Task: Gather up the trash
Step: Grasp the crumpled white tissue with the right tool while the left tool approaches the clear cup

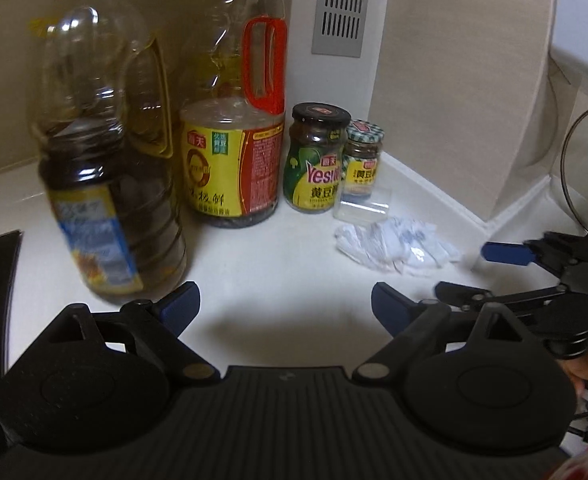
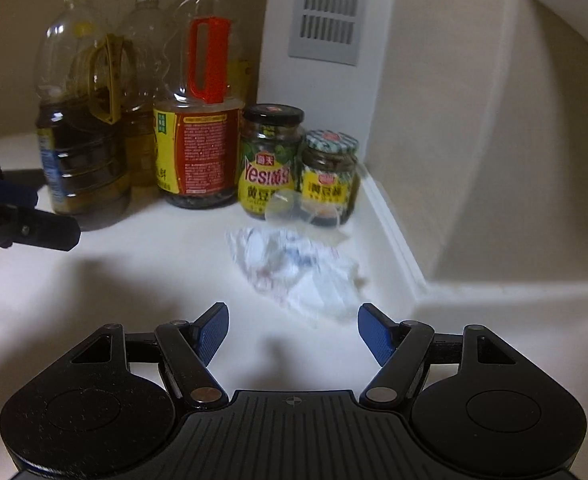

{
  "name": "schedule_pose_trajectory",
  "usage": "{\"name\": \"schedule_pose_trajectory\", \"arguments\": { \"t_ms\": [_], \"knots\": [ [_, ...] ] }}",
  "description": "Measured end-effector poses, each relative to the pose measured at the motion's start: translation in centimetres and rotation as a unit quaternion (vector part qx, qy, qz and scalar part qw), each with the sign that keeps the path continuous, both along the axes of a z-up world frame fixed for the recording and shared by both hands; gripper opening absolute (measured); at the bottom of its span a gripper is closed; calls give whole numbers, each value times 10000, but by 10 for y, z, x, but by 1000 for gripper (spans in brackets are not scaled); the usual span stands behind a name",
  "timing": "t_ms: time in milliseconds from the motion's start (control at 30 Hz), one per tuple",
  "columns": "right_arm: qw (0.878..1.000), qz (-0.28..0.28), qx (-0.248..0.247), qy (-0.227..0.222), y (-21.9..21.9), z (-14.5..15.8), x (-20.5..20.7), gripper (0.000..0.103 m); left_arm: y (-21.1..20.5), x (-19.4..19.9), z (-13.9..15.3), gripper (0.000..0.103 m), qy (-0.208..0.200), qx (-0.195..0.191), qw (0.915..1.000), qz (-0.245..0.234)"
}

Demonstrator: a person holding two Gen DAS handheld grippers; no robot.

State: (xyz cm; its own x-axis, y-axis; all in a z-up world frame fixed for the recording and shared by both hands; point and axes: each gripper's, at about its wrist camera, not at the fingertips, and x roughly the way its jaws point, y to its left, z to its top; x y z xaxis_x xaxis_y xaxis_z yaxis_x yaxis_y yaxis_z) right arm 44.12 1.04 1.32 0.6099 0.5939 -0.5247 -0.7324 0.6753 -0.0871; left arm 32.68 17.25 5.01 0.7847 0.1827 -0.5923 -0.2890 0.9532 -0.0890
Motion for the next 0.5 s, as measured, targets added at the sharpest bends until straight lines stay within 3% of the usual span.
{"name": "schedule_pose_trajectory", "arguments": {
  "t_ms": [233, 500],
  "knots": [
    [9972, 364, -622, -181, 48, -17, 25, 72, 14, 21, -8, 92, 129, -260, 9994, -174],
    [9976, 222, -647, 121, 62, -35, 49, 71, 20, 32, -14, 93, 165, -413, 9988, -200]
  ]
}}
